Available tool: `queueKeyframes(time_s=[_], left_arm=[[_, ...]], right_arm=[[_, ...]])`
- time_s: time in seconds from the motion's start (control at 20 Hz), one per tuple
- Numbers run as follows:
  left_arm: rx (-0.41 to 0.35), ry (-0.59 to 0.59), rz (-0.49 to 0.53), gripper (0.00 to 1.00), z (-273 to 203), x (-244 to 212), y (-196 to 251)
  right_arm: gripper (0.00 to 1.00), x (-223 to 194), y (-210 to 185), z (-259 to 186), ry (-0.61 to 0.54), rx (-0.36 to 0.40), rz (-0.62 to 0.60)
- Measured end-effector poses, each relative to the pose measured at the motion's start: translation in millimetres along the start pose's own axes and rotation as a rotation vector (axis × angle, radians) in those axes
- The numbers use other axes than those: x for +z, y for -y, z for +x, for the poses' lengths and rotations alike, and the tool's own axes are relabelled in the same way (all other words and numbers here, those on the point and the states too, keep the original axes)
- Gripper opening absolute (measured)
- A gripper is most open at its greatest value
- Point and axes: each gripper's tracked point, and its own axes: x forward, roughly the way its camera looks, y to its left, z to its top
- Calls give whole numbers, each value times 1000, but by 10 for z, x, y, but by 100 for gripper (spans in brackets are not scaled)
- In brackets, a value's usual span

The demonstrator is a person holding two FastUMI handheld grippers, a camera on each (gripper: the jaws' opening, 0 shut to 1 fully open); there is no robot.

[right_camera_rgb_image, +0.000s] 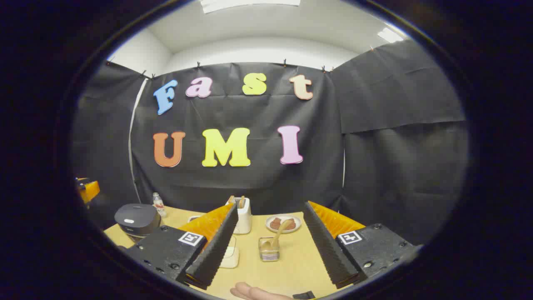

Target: Close the left gripper, press the button to open the rice cooker; take a wooden spoon from the chopstick holder with the right hand, scoop a spoonful of rice and pour it into the rice cooker, then put the wooden spoon back into the chopstick holder.

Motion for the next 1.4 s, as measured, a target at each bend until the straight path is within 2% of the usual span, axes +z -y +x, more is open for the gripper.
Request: queueKeyframes(time_s=[0.1, 0.15, 0.2, 0.25, 0.3, 0.35, 0.45, 0.55, 0.6, 1.05, 1.1, 1.25, 1.3, 1.4], left_arm=[[0, -3, 5, 94, 1, -26, 20], [-2, -4, 7, 94, -1, -25, 34], [-3, -6, 8, 94, -5, -33, 39], [-4, -8, 12, 94, 1, -43, 51], [1, -8, 18, 94, 12, -46, 45], [13, -8, 21, 94, 5, -40, 16], [20, -2, 26, 94, 7, -30, -5], [2, -10, 3, 94, -7, -39, 39], [-5, -13, -7, 94, -10, -42, 35], [15, -21, -38, 94, 80, -69, -55], [14, -23, -40, 94, 107, -82, -53], [0, -13, -53, 80, 168, -44, -47], [-3, -24, -49, 68, 203, -97, -36], [9, -51, -25, 65, 271, -180, -94]], right_arm=[[100, -7, 40, -29, 1, -4, 6], [96, -9, 65, -30, 2, -7, 6], [100, 5, 88, -28, 5, -12, 7], [100, 8, 103, -33, 8, -14, 9], [96, 24, 99, -47, 10, -13, 9], [100, 26, 101, -57, 13, -15, 10], [100, 58, 124, -64, 26, -22, 3], [100, 64, 135, -66, 32, -27, -2], [96, 58, 129, -59, 30, -25, 1], [100, -127, 188, 35, -14, -8, 39], [96, -123, 199, 39, -13, -9, 39], [96, -118, 213, 43, 1, -8, 42], [96, -110, 222, 46, 4, -11, 49], [100, -119, 213, 53, 6, -7, 60]])
